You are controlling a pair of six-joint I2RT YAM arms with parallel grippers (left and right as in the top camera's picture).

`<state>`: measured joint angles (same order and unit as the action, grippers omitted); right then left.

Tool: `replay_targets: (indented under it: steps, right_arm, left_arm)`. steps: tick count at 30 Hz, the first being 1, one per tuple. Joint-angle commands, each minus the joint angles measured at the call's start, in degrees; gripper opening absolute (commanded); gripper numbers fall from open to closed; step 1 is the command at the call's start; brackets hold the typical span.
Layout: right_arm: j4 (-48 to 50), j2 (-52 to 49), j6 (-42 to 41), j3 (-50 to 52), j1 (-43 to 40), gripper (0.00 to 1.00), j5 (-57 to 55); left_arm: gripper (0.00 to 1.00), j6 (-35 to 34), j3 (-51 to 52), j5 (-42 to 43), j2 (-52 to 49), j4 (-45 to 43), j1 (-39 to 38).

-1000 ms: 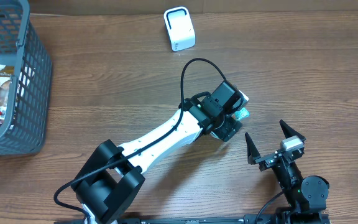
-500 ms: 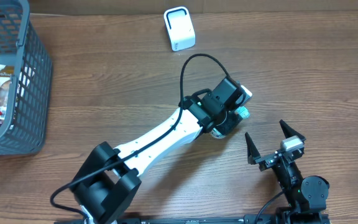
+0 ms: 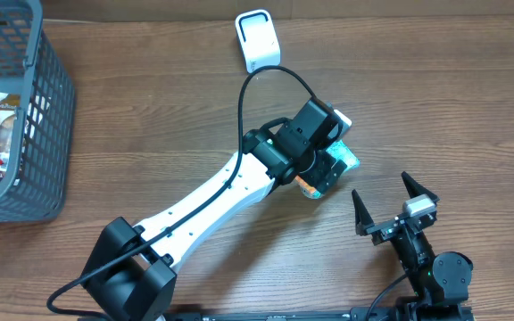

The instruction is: Scan the item barcode

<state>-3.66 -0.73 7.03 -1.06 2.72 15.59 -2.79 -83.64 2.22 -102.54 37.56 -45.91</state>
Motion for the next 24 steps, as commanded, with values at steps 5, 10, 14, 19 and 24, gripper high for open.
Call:
replay_targets:
  steps: [5, 10, 14, 19, 24]
  right_arm:
    - [0.3, 0.5, -0.4, 0.6, 0.2, 1.0, -0.6]
    - [0.3, 0.4, -0.4, 0.6, 0.2, 1.0, -0.6]
    - [0.3, 0.4, -0.4, 0.6, 0.2, 1.0, -0.6]
    - [0.3, 0.4, -0.4, 0.6, 0.2, 1.0, -0.6]
    - [0.3, 0.4, -0.4, 0.6, 0.2, 1.0, -0.6]
  left_arm:
    - [1.0, 2.3, -1.1, 2.6, -3.2, 2.1, -0.6]
    - [1.0, 2.6, -1.1, 5.5, -6.3, -0.6, -0.7]
    - [1.0, 2.6, -1.1, 7.8, -7.5, -2.0, -0.7]
    - [0.96, 3.6, -1.1, 6.2, -8.8, -2.2, -0.6]
    - [0.69, 4.4, -1.1, 6.1, -11.0, -2.4, -0.6]
